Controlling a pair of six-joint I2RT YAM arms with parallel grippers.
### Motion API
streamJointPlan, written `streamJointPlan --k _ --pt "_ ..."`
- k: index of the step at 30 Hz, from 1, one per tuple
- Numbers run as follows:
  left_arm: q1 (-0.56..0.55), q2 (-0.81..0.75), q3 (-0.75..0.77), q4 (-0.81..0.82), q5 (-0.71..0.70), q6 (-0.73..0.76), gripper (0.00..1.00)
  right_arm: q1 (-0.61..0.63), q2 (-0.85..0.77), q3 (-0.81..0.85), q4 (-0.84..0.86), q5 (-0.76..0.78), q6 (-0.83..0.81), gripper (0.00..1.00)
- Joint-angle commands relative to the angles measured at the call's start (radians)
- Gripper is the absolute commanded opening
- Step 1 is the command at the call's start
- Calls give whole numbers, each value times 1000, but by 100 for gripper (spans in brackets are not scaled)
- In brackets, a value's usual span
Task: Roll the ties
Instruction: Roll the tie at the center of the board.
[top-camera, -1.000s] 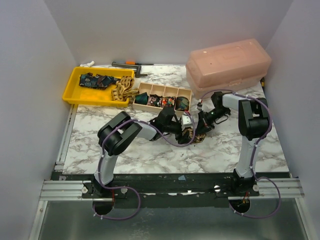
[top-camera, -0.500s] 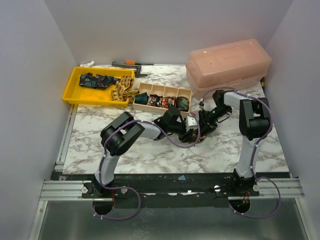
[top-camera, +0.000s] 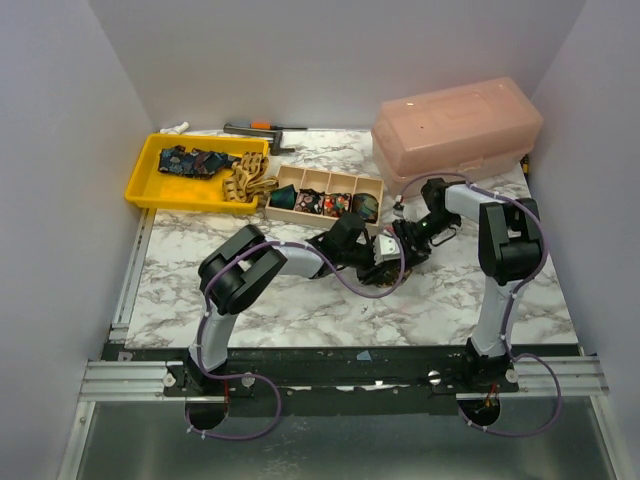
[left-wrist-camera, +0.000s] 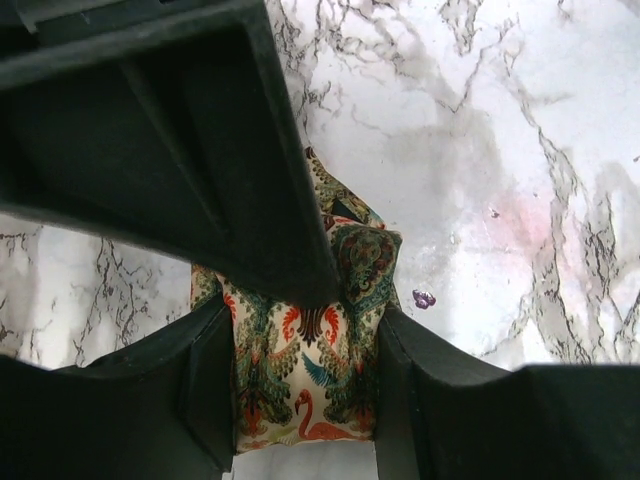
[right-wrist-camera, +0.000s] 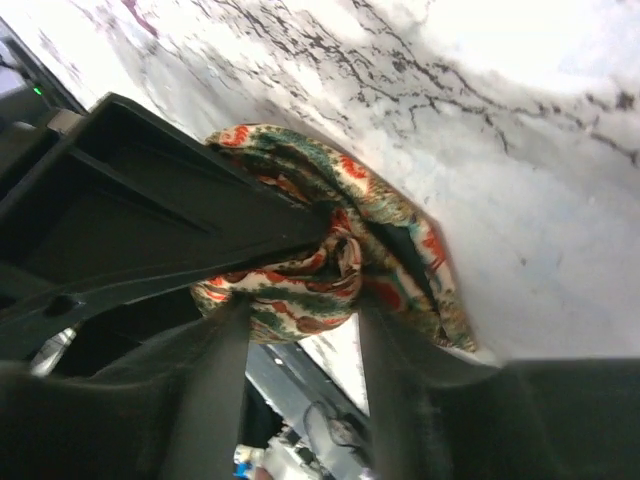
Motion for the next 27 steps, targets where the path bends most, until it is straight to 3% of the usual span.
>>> streamJointPlan --k 1,4,5,10,16,20,25,26,27 --pt "7 38 -27 -218 -60 33 47 7 78 -6 65 100 8 34" --pt "7 27 -31 -190 -37 24 54 6 94 -15 88 171 -5 2" --pt "10 22 -31 -174 -25 18 55 4 94 -20 93 194 -13 0" --pt "32 -2 -49 -6 95 -65 62 -36 113 -52 114 230 -75 0" --pt "32 23 -76 219 170 -132 63 -60 174 -30 135 269 -99 0" --pt "16 67 -15 172 133 -115 54 -60 186 -19 141 271 -87 0" --pt "1 92 27 -39 40 -22 38 -60 138 -12 107 235 -82 0" --pt "-1 91 20 -84 15 7 33 -61 121 -2 90 232 -75 2" --pt "-1 87 9 -112 -7 26 29 -65 109 12 52 217 -73 13"
